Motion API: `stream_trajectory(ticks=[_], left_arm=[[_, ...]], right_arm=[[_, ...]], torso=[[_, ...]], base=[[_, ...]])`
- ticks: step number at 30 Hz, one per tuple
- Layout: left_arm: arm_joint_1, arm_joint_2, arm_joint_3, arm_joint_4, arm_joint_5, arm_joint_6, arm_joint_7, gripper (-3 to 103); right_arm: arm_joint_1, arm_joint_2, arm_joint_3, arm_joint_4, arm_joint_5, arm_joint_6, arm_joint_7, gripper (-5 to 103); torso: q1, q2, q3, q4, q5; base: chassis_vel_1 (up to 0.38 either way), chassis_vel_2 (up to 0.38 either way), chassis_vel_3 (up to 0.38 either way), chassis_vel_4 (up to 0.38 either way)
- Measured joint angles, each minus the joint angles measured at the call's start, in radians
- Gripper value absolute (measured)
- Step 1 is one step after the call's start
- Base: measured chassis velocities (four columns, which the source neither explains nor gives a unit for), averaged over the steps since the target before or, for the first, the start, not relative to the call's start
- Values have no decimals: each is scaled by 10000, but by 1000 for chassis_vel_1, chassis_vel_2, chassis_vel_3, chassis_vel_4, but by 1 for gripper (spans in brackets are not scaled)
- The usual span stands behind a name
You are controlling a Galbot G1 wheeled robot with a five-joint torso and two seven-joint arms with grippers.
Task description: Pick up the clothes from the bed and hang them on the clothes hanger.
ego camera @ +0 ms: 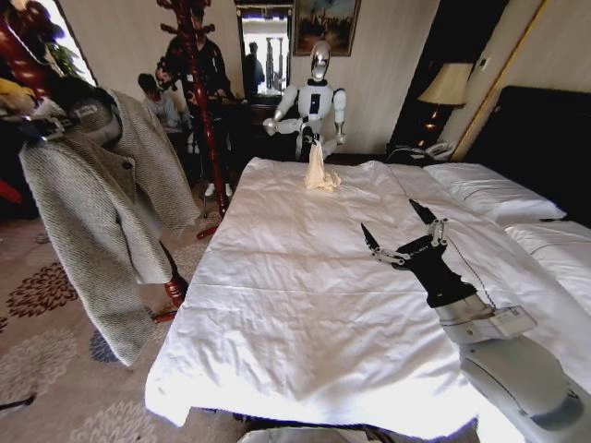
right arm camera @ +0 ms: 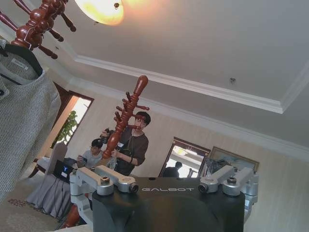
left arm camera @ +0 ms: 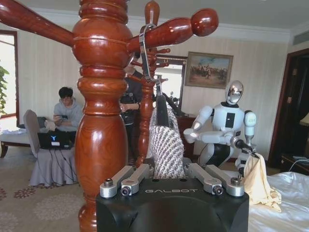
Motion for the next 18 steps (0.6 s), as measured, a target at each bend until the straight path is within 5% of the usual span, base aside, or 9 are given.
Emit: stream_trajectory(ticks=[12, 18], left_arm=[[83, -147, 116, 76, 94, -79, 99, 20], [133, -409, 127, -85, 377, -659, 273, 20]], right_arm=[[11, 21, -60, 0, -12, 29, 25, 100], [3, 76, -47, 0, -14, 29, 66, 100]], torso=[[0, 1, -1, 0, 2], [0, 1, -1, -2, 1]], base=[[0, 0, 0, 0], [0, 0, 0, 0]])
